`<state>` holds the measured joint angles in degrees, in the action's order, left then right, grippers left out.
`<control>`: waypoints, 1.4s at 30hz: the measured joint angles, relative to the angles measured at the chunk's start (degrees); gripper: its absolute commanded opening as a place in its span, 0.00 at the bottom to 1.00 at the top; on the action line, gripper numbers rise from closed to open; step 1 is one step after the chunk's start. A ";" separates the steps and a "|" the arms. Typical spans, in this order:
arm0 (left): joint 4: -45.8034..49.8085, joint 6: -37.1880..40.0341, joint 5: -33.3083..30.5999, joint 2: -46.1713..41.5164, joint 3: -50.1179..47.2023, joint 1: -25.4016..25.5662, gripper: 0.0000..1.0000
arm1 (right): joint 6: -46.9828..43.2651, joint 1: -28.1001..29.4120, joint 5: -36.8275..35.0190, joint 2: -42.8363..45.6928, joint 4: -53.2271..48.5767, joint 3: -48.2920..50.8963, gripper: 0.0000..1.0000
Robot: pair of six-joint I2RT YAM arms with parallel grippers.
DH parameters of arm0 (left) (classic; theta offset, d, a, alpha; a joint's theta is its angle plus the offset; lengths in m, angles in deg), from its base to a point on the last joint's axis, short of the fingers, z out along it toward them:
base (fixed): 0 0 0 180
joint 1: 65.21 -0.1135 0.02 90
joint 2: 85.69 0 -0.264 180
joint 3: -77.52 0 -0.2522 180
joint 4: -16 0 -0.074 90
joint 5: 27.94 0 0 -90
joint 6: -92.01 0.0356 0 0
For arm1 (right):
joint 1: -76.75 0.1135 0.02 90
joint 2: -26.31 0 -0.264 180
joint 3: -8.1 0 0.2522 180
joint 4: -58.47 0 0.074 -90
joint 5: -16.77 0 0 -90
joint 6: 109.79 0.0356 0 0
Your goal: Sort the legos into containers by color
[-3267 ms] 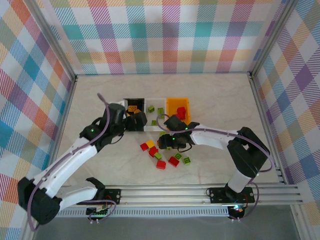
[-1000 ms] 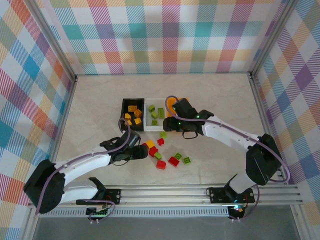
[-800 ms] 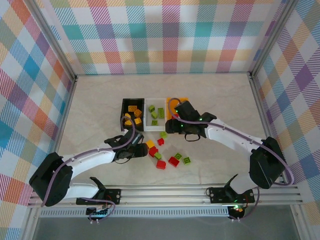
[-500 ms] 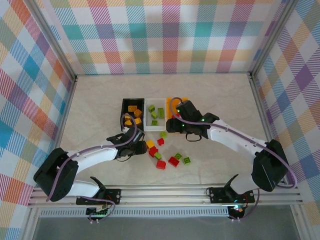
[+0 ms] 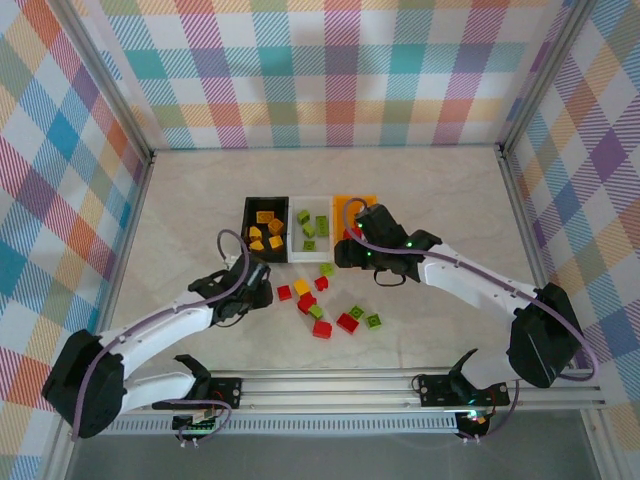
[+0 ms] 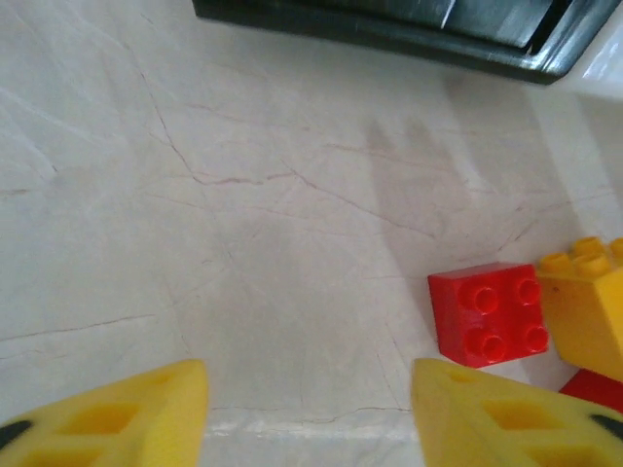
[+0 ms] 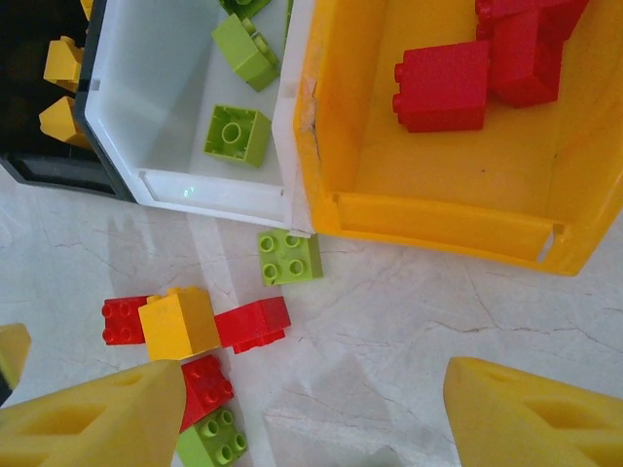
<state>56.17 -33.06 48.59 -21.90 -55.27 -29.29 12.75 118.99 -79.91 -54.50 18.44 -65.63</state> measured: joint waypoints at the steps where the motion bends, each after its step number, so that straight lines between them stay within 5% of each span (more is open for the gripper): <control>1: -0.04 0.07 0.52 -0.59 0.00 -0.02 0.75 | 0.00 0.00 0.00 0.00 0.15 0.02 0.71; 15: -7.93 1.07 6.23 14.60 5.64 2.25 0.74 | 0.00 -0.68 -0.87 2.95 0.52 2.34 0.72; 31: -8.39 2.19 4.35 22.03 7.69 2.91 0.46 | 0.02 -1.40 -0.85 4.42 0.55 4.26 0.72; 42: -7.08 3.63 1.75 22.27 7.69 2.91 0.53 | 0.04 -1.46 -0.85 5.25 0.55 4.85 0.72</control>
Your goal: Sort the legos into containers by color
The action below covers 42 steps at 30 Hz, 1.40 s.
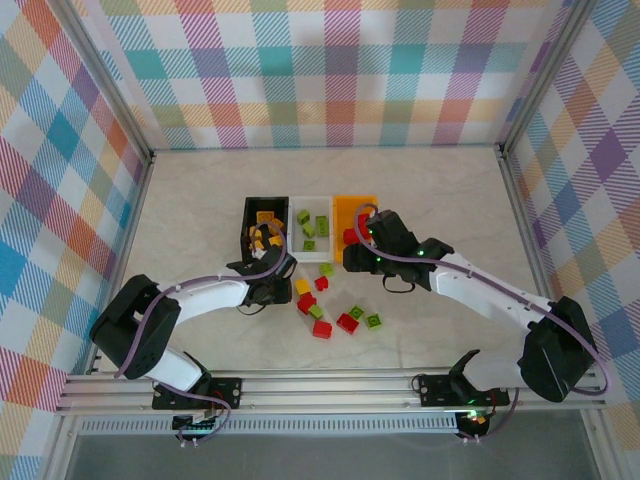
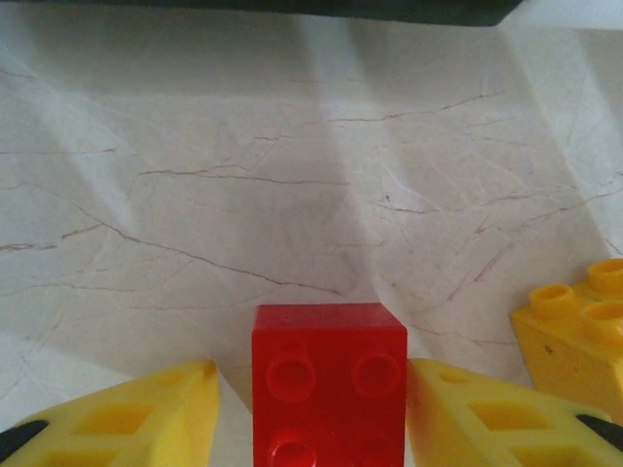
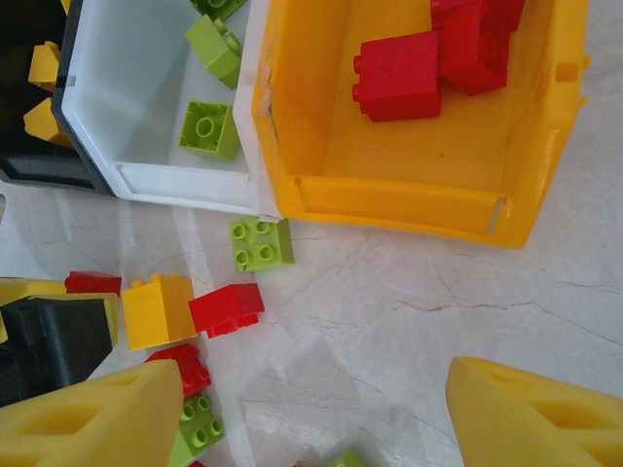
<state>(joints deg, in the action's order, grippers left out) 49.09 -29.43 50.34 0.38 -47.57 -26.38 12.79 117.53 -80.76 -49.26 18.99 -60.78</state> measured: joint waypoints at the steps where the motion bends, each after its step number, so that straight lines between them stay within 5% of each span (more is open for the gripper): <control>1: 0.04 0.26 -0.37 0.28 0.17 0.02 0.52 | 0.00 0.00 0.00 0.02 0.00 0.00 0.73; 9: 0.42 2.86 -2.97 1.90 1.42 0.04 0.34 | 0.02 -0.33 0.00 1.18 0.00 0.39 0.72; 19: 7.17 2.78 -2.19 -6.54 9.94 3.72 0.33 | 1.49 -1.46 -3.04 5.77 -0.11 4.74 0.73; 32: 4.72 5.73 2.64 25.07 48.37 7.63 0.33 | 4.63 -2.95 -5.29 12.00 -2.75 11.85 0.74; 35: 6.40 6.93 2.67 30.82 54.75 7.63 0.39 | 4.74 -2.95 -4.85 12.00 -2.86 12.33 0.75; 42: 9.60 8.15 2.67 36.13 63.04 7.37 0.80 | 4.52 -2.95 -2.73 12.00 -2.36 12.79 0.76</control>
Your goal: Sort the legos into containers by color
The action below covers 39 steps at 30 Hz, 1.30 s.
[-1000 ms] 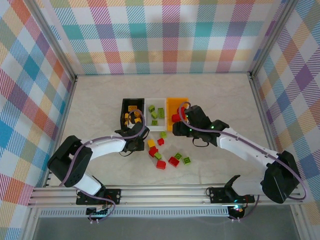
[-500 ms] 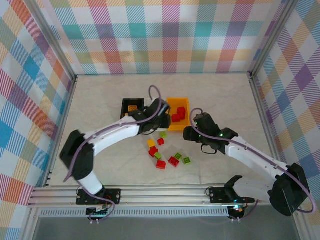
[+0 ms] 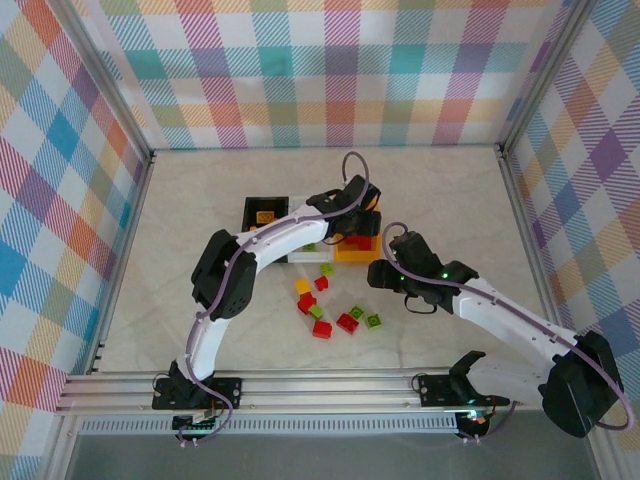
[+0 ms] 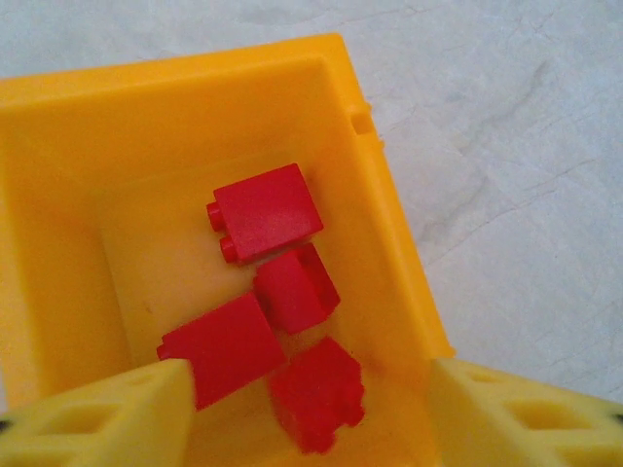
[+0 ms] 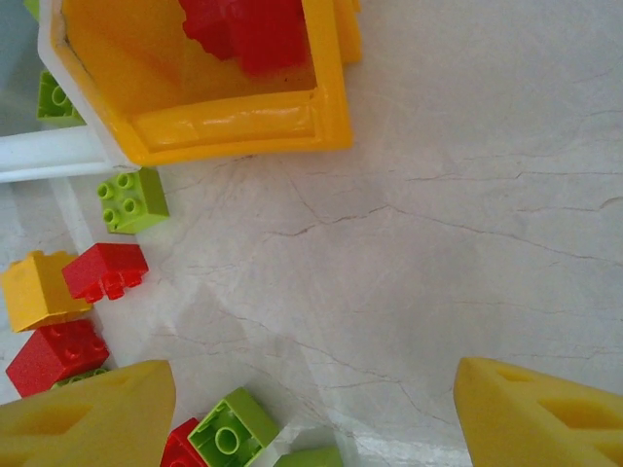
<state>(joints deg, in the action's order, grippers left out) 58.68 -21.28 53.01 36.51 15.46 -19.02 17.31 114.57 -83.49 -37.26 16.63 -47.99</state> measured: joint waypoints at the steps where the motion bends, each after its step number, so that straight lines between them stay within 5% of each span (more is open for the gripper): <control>1: -0.11 -0.31 0.00 -0.07 0.39 -0.17 0.82 | -0.09 0.00 0.35 0.00 0.26 0.39 0.76; 6: -1.07 -1.16 0.28 -4.90 -2.95 -0.33 1.00 | -1.73 0.09 3.10 -0.70 1.60 1.51 0.73; 15: -4.92 -3.98 -3.17 -41.83 -33.46 -0.92 1.00 | -5.03 8.59 5.62 -14.38 5.53 -5.49 0.72; 24: 5.03 -10.56 -11.15 -70.88 -57.77 -1.36 1.00 | -2.25 12.13 4.98 -31.56 9.73 -17.22 0.72; 29: 8.07 -13.68 -12.61 -78.12 -63.06 -1.36 1.00 | 1.36 12.13 4.66 -37.88 9.38 -21.55 0.69; 39: 8.96 -15.08 -13.25 -78.51 -64.54 -1.36 1.00 | 5.95 12.13 3.89 -42.69 7.26 -24.98 0.59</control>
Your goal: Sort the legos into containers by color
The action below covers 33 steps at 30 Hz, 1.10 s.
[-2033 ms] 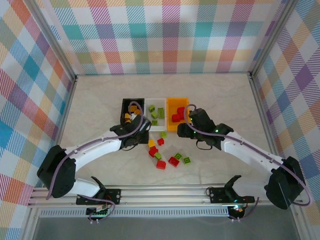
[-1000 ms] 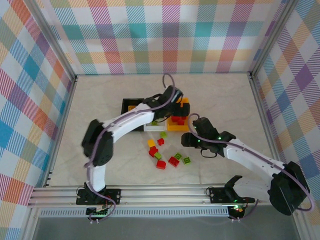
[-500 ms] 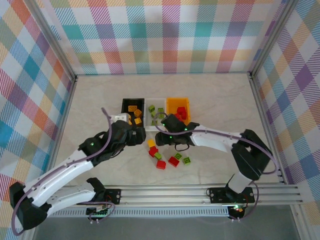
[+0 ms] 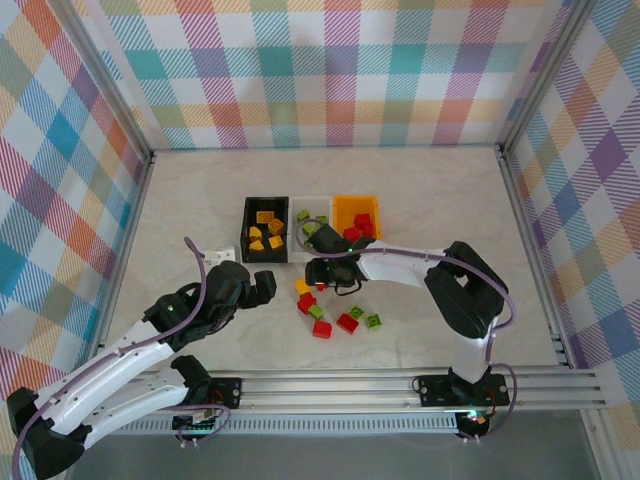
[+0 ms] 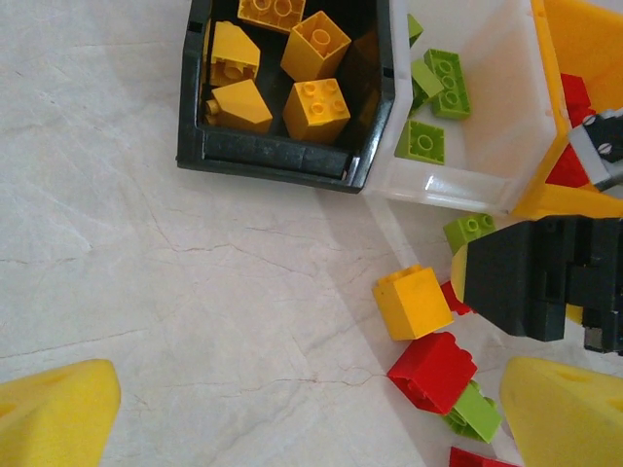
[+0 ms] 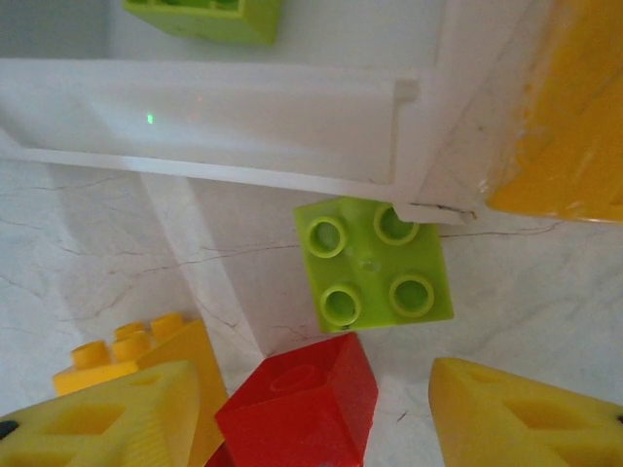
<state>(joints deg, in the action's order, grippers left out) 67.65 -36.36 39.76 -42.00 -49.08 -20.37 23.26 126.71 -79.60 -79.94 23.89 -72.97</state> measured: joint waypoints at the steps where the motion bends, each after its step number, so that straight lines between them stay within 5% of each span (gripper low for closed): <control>1: -0.02 0.00 -0.15 0.00 0.00 0.00 1.00 | 0.17 0.00 0.00 -0.39 -0.26 0.00 0.57; 10: 0.72 0.04 -0.79 0.00 -0.02 0.00 1.00 | 1.68 0.00 0.44 -0.22 -0.44 0.96 0.33; 20: 0.42 0.07 -0.74 1.29 -0.09 0.00 1.00 | 0.50 -0.79 -1.57 14.67 -3.10 7.74 0.29; 26: -1.99 0.20 -0.59 5.60 -0.55 0.00 1.00 | -3.93 -9.29 -2.62 21.20 -5.22 5.20 0.30; 33: -5.11 0.20 0.74 8.41 -1.95 0.00 1.00 | -8.81 -18.23 -1.29 8.90 -6.01 -6.97 0.33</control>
<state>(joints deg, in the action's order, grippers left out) 62.53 -36.17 40.50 -33.59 -51.03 -20.37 14.45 108.48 -80.89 -71.05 17.88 -79.95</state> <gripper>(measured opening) 0.999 0.360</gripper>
